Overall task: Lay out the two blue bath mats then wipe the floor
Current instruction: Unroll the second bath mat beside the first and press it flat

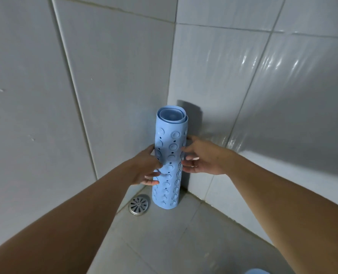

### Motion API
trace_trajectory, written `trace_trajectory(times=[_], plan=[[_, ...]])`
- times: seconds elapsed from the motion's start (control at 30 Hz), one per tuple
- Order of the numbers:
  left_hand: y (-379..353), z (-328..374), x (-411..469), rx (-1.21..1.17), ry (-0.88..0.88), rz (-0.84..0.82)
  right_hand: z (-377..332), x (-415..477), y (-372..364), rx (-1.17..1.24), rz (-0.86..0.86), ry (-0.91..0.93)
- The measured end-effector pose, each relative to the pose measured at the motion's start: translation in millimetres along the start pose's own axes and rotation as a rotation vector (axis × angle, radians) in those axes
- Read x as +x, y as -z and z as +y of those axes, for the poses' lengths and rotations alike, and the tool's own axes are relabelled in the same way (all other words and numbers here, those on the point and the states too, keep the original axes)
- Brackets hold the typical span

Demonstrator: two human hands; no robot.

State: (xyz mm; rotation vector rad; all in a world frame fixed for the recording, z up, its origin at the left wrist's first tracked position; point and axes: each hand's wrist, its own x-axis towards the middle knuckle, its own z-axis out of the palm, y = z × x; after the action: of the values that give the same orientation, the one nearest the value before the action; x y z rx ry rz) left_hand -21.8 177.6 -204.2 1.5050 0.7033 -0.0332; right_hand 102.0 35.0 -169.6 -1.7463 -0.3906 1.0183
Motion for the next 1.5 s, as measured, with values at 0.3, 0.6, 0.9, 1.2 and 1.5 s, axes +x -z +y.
trace_trajectory(times=[0.3, 0.6, 0.9, 1.2, 1.5], plan=[[0, -7, -32, -0.439, 0.213, -0.123, 7, -47, 28, 0.312, -0.190, -0.265], [-41, -33, -88, -0.524, 0.165, -0.132, 56, -105, 23, 0.347, -0.314, -0.164], [-62, -79, -133, -0.559, -0.018, -0.175, 121, -163, 10, 0.311, -0.224, -0.055], [-81, -65, -233, -0.511, -0.107, -0.254, 115, -288, -12, 0.215, -0.151, 0.070], [-129, -41, -308, -0.318, -0.227, -0.254, 136, -372, -8, 0.279, 0.026, 0.184]])
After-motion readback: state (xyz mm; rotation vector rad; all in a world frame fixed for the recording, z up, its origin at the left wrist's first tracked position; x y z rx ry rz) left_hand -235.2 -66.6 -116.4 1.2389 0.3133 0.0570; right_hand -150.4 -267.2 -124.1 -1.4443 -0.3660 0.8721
